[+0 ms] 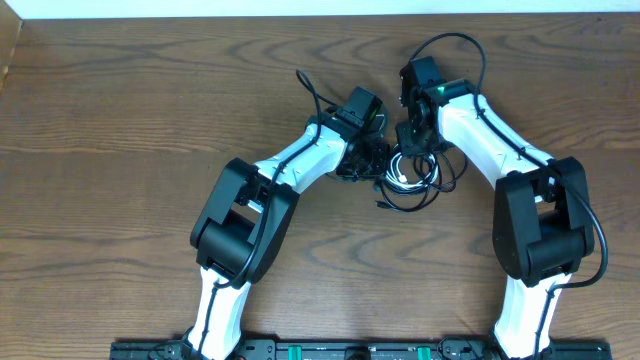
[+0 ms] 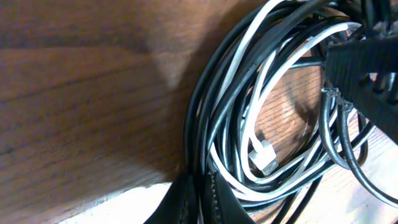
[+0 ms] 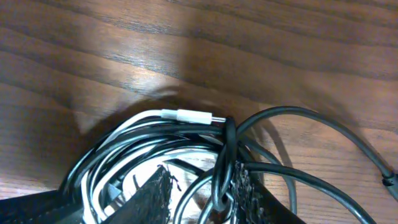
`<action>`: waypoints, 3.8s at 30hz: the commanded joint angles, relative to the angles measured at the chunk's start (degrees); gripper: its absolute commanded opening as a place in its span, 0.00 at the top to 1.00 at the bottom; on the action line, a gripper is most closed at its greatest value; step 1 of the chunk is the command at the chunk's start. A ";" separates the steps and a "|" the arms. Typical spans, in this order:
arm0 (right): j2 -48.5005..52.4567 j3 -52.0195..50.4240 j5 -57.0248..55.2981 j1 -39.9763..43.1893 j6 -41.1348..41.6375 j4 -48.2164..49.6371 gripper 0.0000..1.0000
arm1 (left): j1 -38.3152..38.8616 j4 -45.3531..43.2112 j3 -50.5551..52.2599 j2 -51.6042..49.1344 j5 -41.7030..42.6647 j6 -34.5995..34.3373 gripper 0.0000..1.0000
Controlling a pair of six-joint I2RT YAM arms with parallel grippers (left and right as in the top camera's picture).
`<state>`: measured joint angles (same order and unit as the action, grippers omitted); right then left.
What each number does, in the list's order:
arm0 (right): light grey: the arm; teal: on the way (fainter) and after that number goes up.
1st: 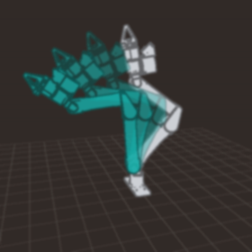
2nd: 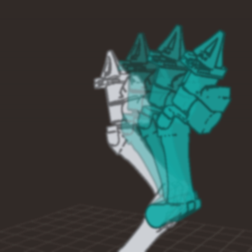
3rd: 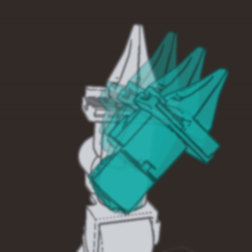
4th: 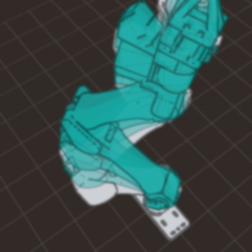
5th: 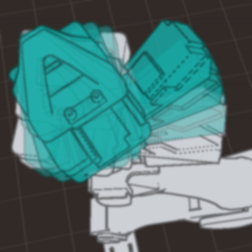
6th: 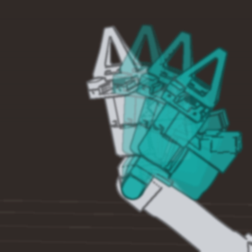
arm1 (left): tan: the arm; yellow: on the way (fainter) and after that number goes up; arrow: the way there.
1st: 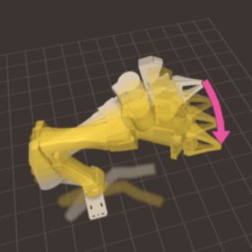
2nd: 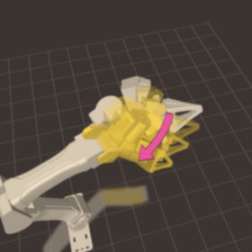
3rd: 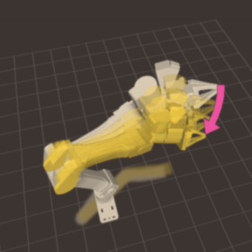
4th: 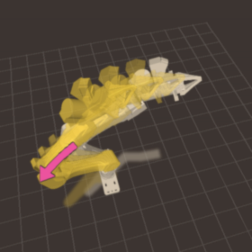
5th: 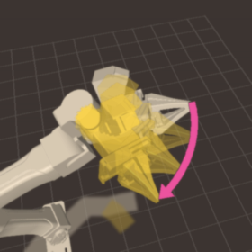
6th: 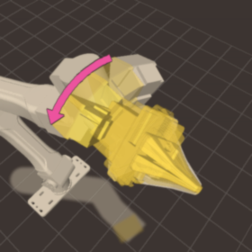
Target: Untangle cables
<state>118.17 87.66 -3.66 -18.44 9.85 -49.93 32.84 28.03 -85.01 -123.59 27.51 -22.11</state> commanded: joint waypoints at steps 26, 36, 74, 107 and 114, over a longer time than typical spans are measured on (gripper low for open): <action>-0.63 -1.79 -2.29 0.68 -3.48 -0.81 0.99 | -0.02 1.68 0.15 -1.14 -2.51 0.35 0.92; -7.89 0.85 11.96 2.14 -10.71 -2.51 0.99 | -0.02 2.60 0.15 -1.14 -2.64 0.37 0.92; -13.11 0.83 85.37 18.14 -37.13 -7.65 0.99 | -0.02 8.00 0.15 -1.16 -10.99 1.46 0.92; -13.11 0.83 64.43 16.31 -37.35 -9.77 0.99 | -14.19 15.91 -1.79 20.50 -2.64 17.92 0.64; -13.09 0.83 62.77 16.17 -38.25 -11.28 0.99 | -13.81 16.09 -1.79 20.46 0.04 18.10 0.44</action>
<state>106.85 87.05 57.41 -2.07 -26.72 -61.04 18.65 43.97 -86.19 -102.54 24.58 -5.65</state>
